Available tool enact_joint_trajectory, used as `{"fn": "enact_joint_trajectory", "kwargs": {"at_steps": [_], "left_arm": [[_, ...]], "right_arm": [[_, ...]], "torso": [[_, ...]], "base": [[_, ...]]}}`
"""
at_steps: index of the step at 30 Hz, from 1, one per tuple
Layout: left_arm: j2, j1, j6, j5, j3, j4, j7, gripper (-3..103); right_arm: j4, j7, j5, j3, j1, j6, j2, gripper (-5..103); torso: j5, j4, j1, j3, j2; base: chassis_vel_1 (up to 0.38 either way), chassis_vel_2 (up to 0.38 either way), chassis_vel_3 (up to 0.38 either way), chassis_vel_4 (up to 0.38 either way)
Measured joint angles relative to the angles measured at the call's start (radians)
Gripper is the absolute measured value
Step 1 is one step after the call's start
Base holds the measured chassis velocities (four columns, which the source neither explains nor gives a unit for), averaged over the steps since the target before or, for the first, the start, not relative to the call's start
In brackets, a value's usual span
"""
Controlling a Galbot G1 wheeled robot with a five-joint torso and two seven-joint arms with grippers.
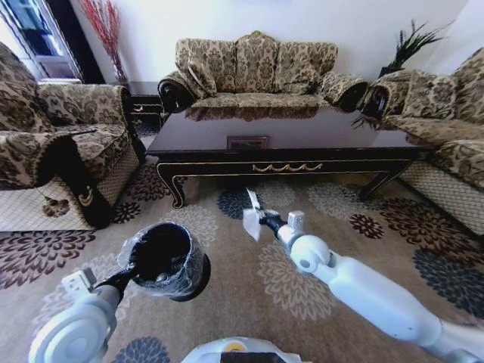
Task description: Move to the front of the table and pick up the trash from the floor, then place it into the trash bin.
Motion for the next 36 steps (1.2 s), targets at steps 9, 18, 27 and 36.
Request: {"fn": "enact_joint_trajectory", "kwargs": {"at_steps": [9,18,27,36], "left_arm": [[-0.002,-0.012,0.0,0.0,0.007,0.008,0.004,3],[-0.005,-0.03,0.0,-0.011,0.018,0.018,0.006,3],[-0.005,-0.051,0.003,-0.016,0.029,0.036,0.006,3],[-0.012,-0.054,0.004,-0.025,0.019,0.039,0.007,3]], "right_arm": [[0.042,-0.197,0.063,-0.141,0.132,0.23,0.06,0],[0.027,-0.285,0.046,-0.326,0.322,0.303,0.108,0],[-0.042,-0.317,-0.027,-0.479,0.432,0.337,0.179,0],[-0.124,-0.319,-0.065,-0.573,0.454,0.347,0.253,0]], "torso": [[0.0,0.0002,0.0,0.0,0.0],[0.0,0.0,0.0,0.0,0.0],[0.0,0.0,0.0,0.0,0.0],[0.0,0.0002,0.0,0.0,0.0]], "base": [[0.0,0.0,0.0,0.0],[0.0,0.0,0.0,0.0],[0.0,0.0,0.0,0.0],[0.0,0.0,0.0,0.0]]}}
